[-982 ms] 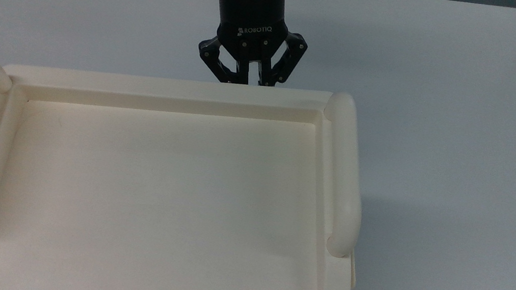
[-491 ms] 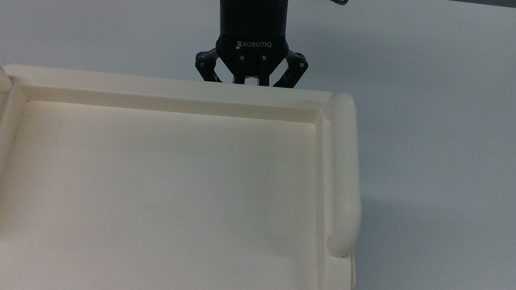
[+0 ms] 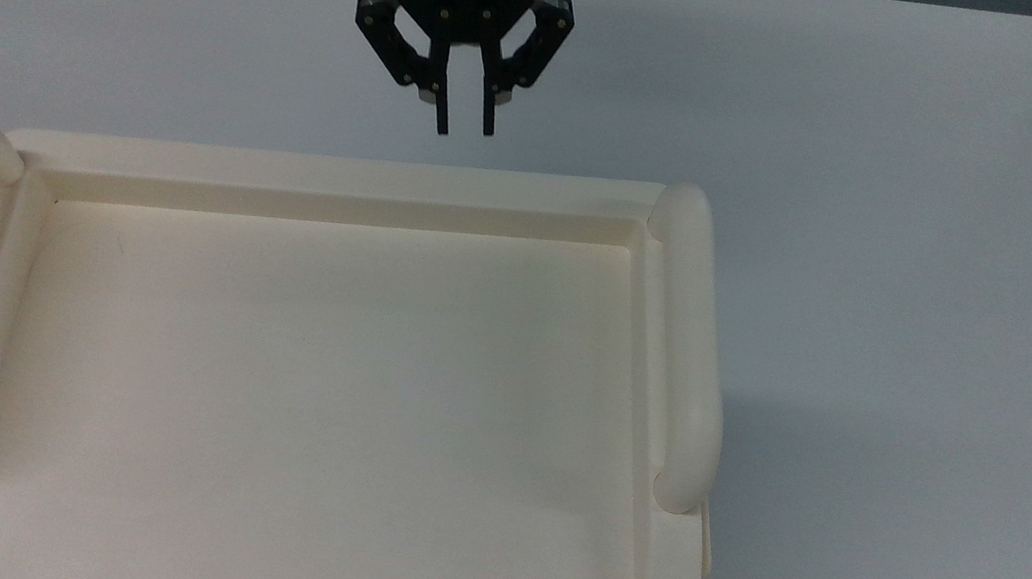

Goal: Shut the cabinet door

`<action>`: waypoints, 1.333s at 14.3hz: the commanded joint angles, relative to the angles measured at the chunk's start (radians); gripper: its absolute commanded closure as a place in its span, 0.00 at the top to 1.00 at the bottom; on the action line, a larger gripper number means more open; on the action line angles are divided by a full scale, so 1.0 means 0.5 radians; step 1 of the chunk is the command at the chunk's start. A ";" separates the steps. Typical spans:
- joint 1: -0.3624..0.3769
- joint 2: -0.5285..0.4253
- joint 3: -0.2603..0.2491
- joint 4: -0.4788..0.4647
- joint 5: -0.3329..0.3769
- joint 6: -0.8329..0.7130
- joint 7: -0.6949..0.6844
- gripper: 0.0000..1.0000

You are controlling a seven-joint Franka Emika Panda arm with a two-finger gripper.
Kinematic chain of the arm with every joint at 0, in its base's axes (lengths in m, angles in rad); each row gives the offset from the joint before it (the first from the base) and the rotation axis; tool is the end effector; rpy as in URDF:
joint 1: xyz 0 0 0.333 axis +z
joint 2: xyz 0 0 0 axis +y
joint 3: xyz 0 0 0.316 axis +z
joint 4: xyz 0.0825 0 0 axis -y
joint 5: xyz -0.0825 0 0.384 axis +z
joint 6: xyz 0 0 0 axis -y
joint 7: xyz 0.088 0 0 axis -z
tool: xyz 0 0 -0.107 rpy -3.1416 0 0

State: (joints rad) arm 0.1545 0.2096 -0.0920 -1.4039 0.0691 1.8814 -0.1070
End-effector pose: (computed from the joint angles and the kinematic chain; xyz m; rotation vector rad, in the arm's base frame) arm 0.6445 0.0522 0.6116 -3.0600 -0.2482 -0.4166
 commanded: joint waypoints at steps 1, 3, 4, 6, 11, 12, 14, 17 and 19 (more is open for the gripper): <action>-0.066 -0.238 -0.009 -0.186 -0.031 -0.442 0.061 0.74; -0.122 -0.266 -0.012 -0.196 -0.040 -0.538 0.204 1.00; -0.140 -0.278 -0.015 -0.202 -0.061 -0.544 0.290 1.00; -0.162 -0.305 -0.043 -0.235 -0.077 -0.563 0.312 1.00; -0.162 -0.294 -0.058 -0.223 -0.095 -0.624 0.288 1.00; -0.162 -0.293 -0.061 -0.223 -0.095 -0.624 0.288 1.00; -0.159 -0.296 -0.098 -0.223 -0.092 -0.624 0.285 1.00; -0.165 -0.293 -0.101 -0.217 -0.089 -0.618 0.309 1.00; -0.171 -0.296 -0.101 -0.217 -0.086 -0.624 0.309 1.00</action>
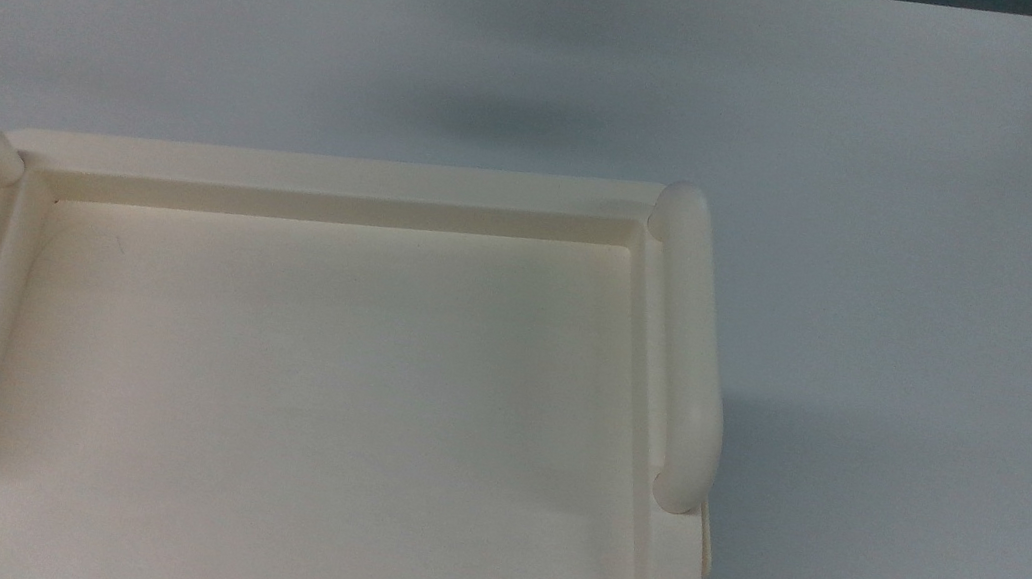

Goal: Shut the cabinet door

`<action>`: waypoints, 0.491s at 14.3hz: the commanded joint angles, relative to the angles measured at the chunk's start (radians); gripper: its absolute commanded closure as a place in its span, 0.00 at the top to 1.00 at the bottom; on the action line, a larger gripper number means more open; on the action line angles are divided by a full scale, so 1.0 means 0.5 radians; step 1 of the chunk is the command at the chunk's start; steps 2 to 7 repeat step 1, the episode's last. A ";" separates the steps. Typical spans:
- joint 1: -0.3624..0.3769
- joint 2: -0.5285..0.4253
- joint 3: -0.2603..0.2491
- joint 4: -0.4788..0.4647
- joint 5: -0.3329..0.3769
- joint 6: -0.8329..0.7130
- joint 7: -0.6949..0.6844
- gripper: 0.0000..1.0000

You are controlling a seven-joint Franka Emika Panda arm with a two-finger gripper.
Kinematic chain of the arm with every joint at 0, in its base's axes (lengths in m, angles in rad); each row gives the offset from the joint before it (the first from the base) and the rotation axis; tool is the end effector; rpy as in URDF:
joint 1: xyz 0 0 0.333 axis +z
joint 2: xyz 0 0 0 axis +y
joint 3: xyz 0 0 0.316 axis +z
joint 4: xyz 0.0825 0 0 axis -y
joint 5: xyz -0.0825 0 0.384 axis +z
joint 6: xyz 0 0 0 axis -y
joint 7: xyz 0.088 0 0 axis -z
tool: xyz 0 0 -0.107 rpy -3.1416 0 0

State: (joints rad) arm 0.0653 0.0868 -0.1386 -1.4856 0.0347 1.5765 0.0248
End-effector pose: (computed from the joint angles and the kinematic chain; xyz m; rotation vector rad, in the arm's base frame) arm 0.5809 -0.0352 0.6164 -3.1153 0.1523 -0.0085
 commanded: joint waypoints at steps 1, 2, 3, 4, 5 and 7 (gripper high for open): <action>0.007 -0.054 -0.008 -0.054 -0.017 -0.017 0.045 1.00; 0.007 -0.054 -0.008 -0.054 -0.017 -0.017 0.045 1.00; 0.007 -0.054 -0.008 -0.054 -0.017 -0.017 0.045 1.00; 0.007 -0.054 -0.008 -0.054 -0.017 -0.017 0.045 1.00; 0.007 -0.054 -0.008 -0.054 -0.017 -0.017 0.045 1.00; 0.007 -0.054 -0.008 -0.054 -0.017 -0.017 0.045 1.00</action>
